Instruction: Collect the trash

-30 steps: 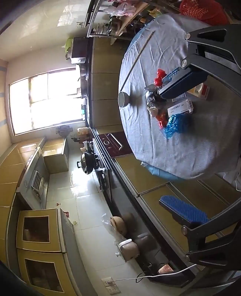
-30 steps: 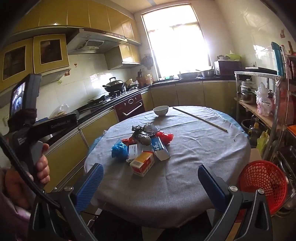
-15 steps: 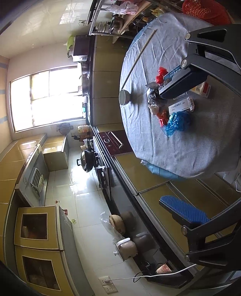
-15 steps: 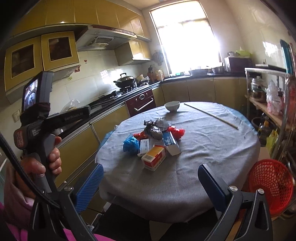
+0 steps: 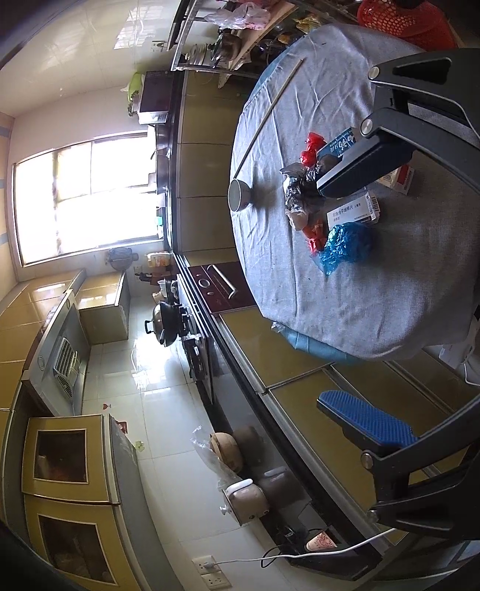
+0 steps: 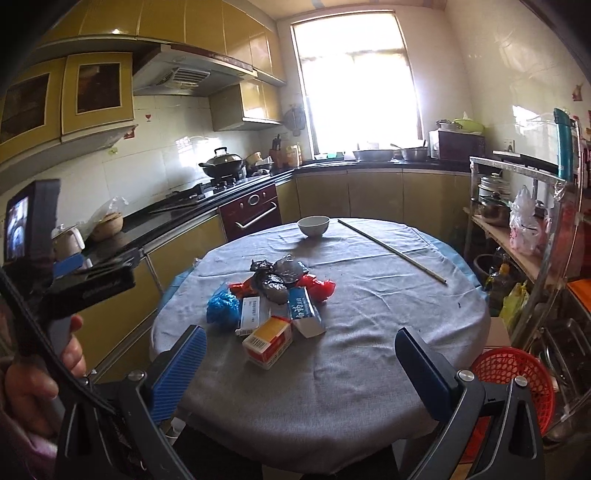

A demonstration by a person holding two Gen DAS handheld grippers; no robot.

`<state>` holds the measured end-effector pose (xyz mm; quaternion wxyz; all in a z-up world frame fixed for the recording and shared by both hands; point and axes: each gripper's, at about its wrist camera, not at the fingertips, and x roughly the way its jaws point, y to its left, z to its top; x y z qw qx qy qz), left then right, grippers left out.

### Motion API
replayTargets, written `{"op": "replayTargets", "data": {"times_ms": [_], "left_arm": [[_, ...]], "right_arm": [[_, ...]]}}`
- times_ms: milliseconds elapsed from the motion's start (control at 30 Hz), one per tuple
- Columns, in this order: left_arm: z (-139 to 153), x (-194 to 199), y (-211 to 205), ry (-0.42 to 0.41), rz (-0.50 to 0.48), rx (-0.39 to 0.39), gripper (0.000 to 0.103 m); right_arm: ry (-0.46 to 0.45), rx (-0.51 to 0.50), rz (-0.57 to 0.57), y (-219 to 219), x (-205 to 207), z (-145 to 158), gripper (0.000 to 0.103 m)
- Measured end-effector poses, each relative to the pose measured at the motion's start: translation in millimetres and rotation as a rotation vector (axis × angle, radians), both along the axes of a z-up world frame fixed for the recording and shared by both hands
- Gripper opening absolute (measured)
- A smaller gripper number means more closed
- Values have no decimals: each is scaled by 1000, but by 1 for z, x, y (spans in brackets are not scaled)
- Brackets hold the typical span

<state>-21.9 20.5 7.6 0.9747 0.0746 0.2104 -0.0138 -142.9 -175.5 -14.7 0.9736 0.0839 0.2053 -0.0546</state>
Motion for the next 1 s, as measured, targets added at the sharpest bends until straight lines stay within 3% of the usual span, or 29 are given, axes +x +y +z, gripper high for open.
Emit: {"op": "replayTargets", "data": {"times_ms": [1000], "left_arm": [[-23, 23, 17, 64, 27, -33, 103]], "right_arm": [[33, -18, 29, -2, 77, -2, 103]]}}
